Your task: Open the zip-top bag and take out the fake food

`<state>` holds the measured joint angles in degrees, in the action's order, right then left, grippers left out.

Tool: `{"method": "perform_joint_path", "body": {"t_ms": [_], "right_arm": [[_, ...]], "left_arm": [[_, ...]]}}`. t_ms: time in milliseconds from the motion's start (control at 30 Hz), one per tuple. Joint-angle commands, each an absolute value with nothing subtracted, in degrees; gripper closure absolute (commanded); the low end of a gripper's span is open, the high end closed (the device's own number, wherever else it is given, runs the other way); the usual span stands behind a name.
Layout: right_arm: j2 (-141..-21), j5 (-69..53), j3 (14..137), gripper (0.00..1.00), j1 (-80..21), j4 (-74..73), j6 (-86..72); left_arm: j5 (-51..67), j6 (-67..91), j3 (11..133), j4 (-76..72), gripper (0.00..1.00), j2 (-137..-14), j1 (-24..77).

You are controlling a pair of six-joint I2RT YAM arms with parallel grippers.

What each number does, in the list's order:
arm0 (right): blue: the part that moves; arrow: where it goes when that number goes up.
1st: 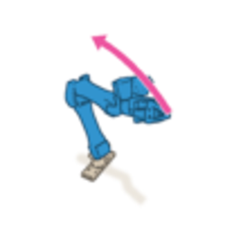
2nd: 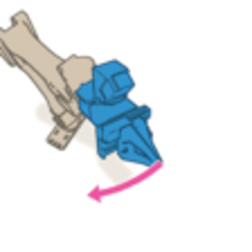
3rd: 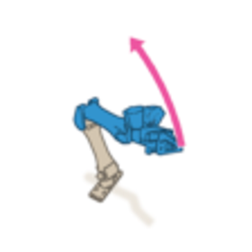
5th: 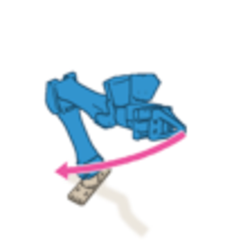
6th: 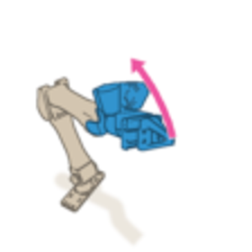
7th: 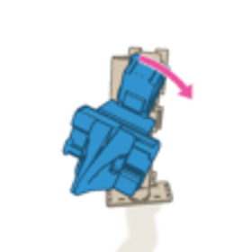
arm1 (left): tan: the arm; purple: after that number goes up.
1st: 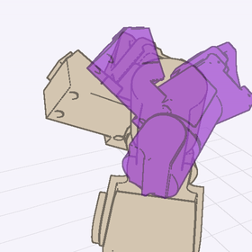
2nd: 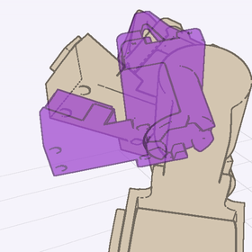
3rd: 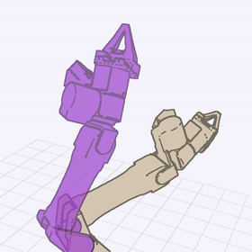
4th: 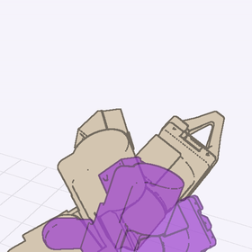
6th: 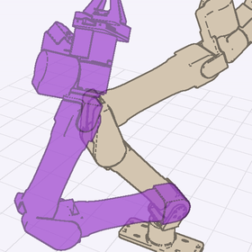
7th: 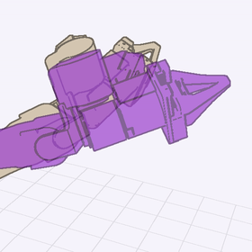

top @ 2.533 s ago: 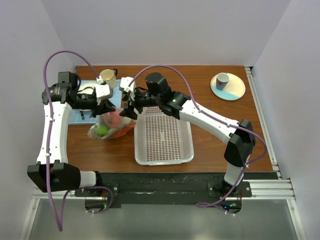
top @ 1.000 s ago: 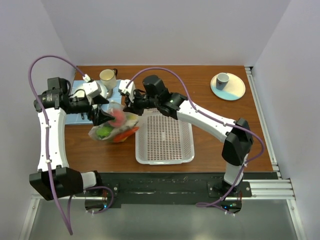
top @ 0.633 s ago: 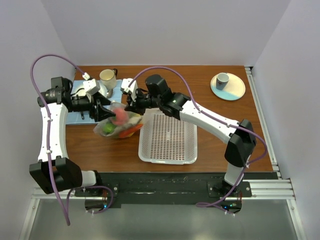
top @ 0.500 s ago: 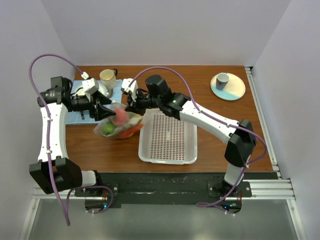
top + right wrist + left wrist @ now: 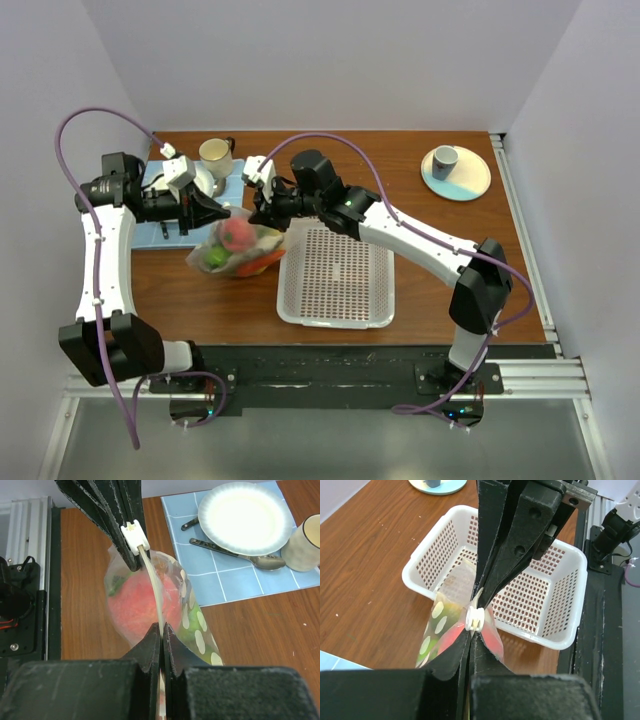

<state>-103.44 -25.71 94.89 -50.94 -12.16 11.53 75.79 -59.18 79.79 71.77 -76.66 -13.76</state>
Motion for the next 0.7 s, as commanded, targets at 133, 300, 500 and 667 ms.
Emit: {"method": "perform_joint_path", "body": {"t_ms": [133, 300, 500, 667], "right_arm": [[-99.32, -28.03, 95.71, 0.67, -50.71, -9.84, 11.41], [-98.26, -31.37, 98.08, 0.55, -50.80, -9.93, 12.83], [-101.68, -33.91, 103.79, 0.60, -50.71, -11.78, 13.27], [-105.20, -36.38, 108.44, 0.69, -50.80, -13.18, 12.22]], "left_arm": [[75.33, -64.16, 81.48, 75.32, 1.00, -78.31, -14.06], [74.27, -65.21, 81.12, 75.32, 1.00, -78.05, -13.98], [73.65, -65.21, 81.74, 75.32, 1.00, -77.52, -13.89], [73.56, -65.13, 82.09, 75.41, 1.00, -77.61, -13.89]]}}
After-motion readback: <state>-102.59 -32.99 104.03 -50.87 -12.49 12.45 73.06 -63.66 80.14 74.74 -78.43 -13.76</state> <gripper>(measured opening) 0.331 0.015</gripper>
